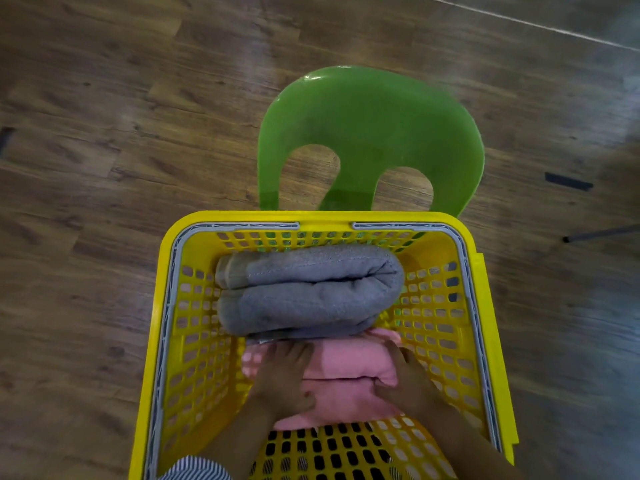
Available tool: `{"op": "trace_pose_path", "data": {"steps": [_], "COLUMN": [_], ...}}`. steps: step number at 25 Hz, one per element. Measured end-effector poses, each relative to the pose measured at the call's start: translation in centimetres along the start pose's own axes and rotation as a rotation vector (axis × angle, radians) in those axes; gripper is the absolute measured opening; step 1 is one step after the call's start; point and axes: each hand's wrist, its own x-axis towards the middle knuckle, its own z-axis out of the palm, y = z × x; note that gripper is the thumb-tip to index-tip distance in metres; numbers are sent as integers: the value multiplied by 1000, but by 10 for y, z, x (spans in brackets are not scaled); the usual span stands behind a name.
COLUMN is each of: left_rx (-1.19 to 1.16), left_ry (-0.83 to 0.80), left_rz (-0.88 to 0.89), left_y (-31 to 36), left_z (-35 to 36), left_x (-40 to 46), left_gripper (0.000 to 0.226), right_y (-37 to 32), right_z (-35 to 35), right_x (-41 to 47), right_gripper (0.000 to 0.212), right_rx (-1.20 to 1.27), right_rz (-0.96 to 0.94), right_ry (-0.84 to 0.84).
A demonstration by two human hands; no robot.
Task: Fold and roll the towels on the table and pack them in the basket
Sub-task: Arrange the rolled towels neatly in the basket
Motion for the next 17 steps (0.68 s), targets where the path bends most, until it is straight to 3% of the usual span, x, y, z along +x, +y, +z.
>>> {"op": "trace_pose_path", "data": {"steps": [4,10,13,17], "left_rx": [126,221,120,79], "left_ry": [-86,-2,-70,-37], "left_rz": [-65,-26,1,-65], "left_y": [-10,-17,-21,-19], "left_z": [12,8,11,21], "left_x": [3,-1,2,2], "left_gripper": [127,115,128,119], "right_y": [5,10,13,10], "right_z": [7,17,22,23], "right_x": [0,-5,3,19], "right_gripper": [76,86,88,115], "right_rx": [13,119,62,43], "right_rz": [-19,-85,-37,40], "right_ry": [48,23,96,-36]}}
